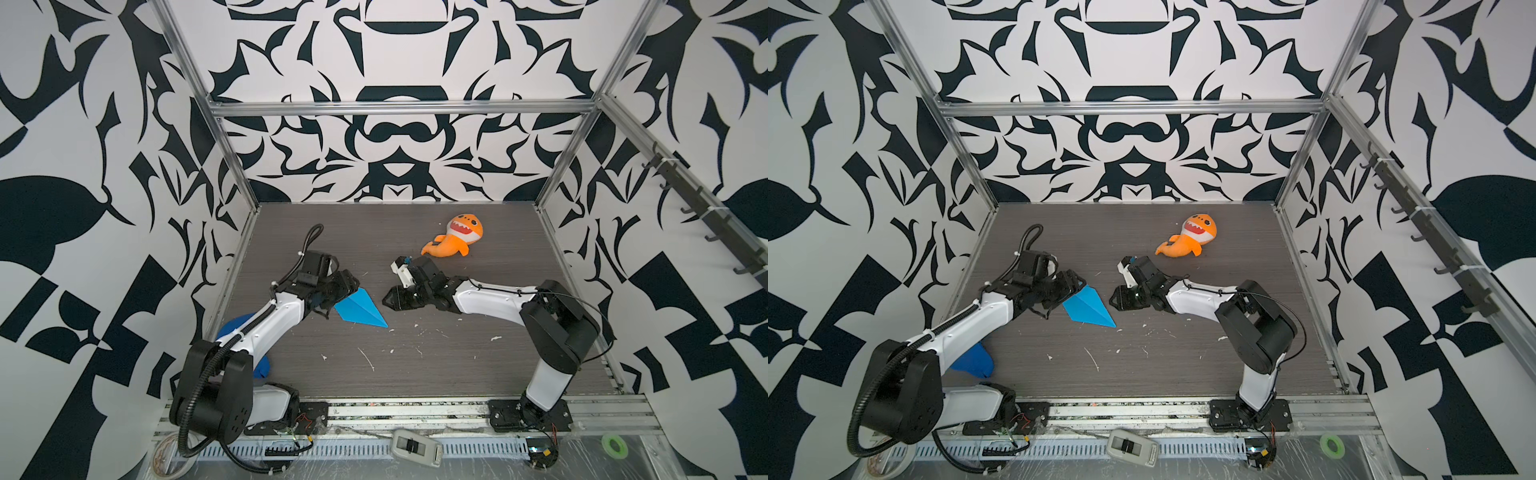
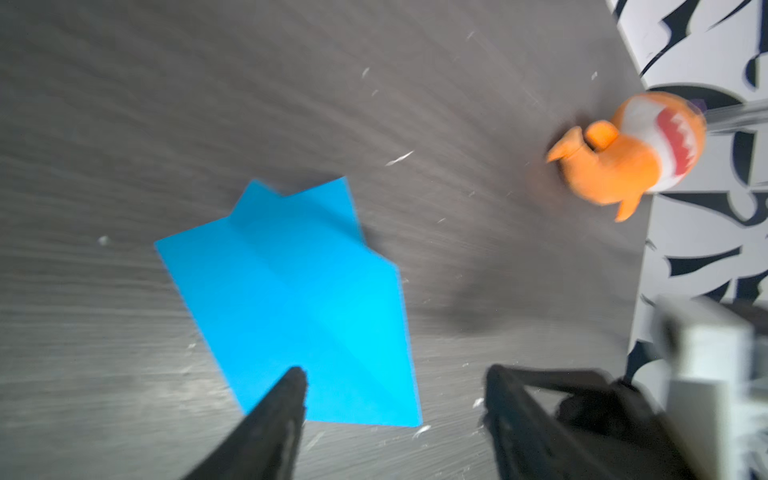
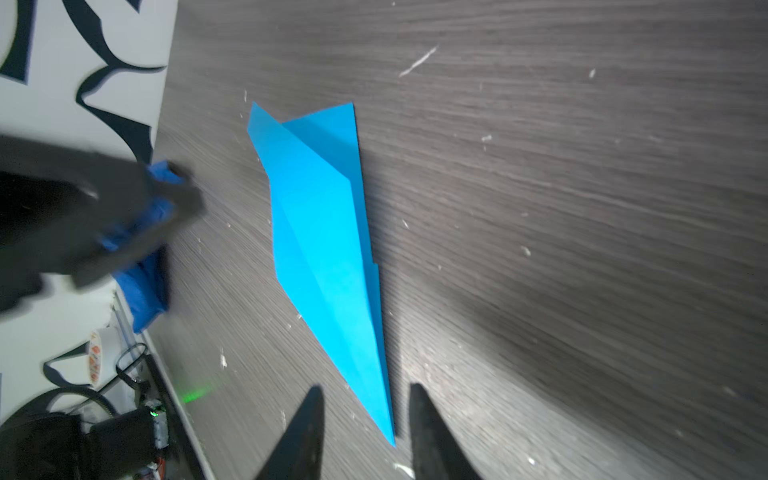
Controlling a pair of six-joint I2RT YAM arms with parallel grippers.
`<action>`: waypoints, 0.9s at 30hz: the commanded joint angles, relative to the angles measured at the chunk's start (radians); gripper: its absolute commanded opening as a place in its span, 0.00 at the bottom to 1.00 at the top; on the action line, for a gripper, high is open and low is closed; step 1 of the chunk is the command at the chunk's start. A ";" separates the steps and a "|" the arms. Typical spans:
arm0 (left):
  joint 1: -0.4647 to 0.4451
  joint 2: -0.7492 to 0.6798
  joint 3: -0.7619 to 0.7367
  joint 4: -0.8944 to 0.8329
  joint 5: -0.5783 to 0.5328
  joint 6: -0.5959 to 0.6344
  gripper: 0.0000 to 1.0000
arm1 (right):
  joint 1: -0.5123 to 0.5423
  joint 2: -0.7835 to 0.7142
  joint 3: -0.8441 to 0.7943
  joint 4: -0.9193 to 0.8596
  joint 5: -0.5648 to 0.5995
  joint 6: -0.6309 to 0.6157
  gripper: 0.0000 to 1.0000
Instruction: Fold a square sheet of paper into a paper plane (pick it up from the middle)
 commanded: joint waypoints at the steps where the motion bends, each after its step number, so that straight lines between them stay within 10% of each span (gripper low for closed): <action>1: 0.021 -0.024 -0.089 0.216 0.095 -0.110 0.79 | -0.001 0.001 0.027 0.029 0.004 -0.029 0.51; 8: 0.044 0.082 -0.137 0.351 0.119 -0.165 0.77 | -0.001 -0.020 -0.010 0.095 0.021 -0.020 0.67; 27: 0.071 0.259 -0.156 0.541 0.170 -0.124 0.39 | 0.000 -0.023 -0.016 0.101 0.019 -0.001 0.63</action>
